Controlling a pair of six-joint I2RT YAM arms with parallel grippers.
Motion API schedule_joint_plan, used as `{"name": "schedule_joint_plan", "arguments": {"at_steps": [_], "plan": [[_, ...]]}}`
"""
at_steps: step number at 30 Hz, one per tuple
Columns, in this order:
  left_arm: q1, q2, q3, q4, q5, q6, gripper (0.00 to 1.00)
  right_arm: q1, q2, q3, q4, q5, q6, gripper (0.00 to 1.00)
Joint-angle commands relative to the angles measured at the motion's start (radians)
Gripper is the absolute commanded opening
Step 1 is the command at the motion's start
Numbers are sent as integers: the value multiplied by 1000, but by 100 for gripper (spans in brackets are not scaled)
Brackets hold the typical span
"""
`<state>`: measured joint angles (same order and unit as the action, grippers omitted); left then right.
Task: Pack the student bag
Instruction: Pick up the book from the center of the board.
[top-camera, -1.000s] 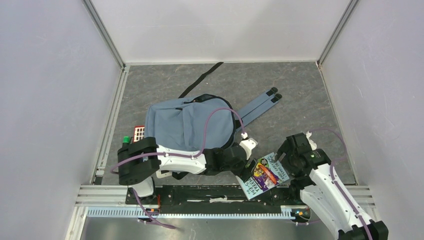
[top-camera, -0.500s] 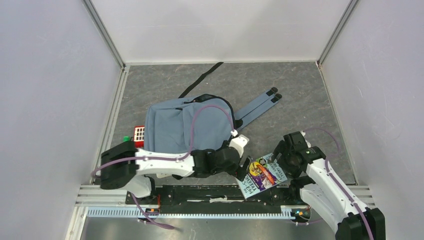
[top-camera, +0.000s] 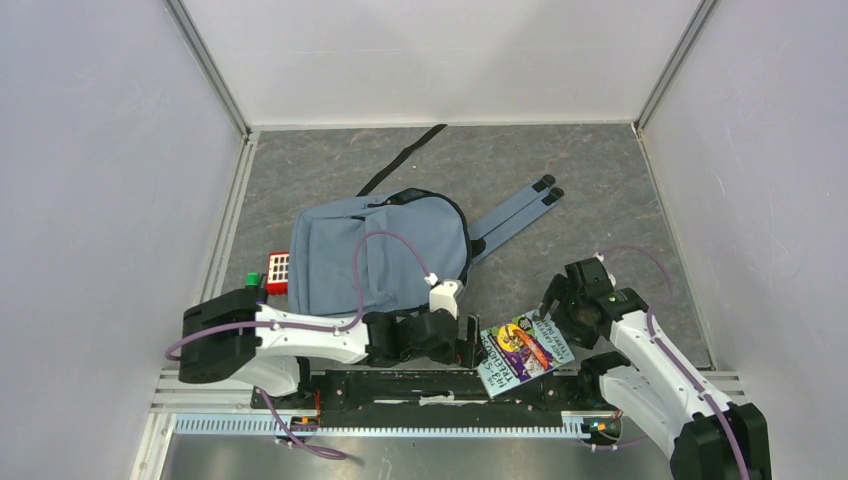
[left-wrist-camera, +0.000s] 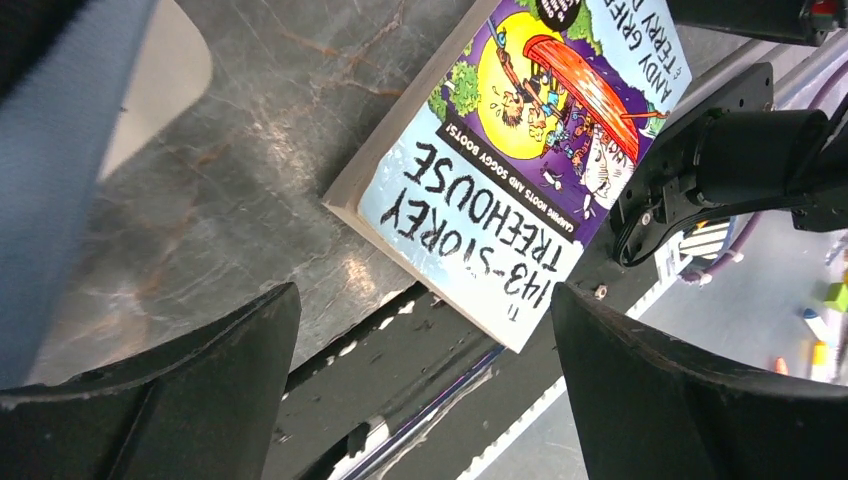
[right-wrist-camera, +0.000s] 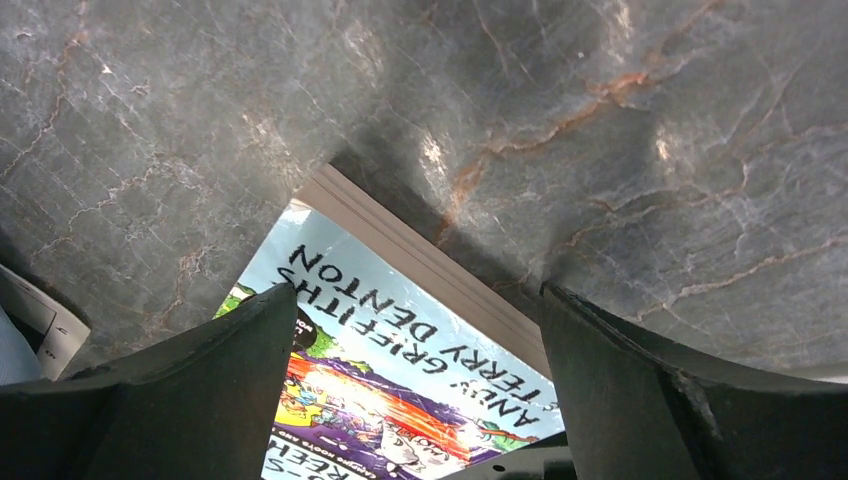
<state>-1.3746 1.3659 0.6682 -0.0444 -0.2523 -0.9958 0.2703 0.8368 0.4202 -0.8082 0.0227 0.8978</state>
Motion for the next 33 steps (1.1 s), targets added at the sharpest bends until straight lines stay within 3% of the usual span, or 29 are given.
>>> {"name": "schedule_joint_plan", "arguments": {"at_steps": [1,9,14,33], "plan": [[-6,86,-17,191,59,-169,100,-2,18,9,84,26,-100,95],[-6,255,-6,350,101,-260,98,-2,-22,-25,160,-20,-179,95],[-6,319,14,368,65,-297,87,-2,-57,-54,178,-58,-179,93],[-6,239,138,405,-206,-189,62,-2,-156,-177,226,-166,-141,79]]}}
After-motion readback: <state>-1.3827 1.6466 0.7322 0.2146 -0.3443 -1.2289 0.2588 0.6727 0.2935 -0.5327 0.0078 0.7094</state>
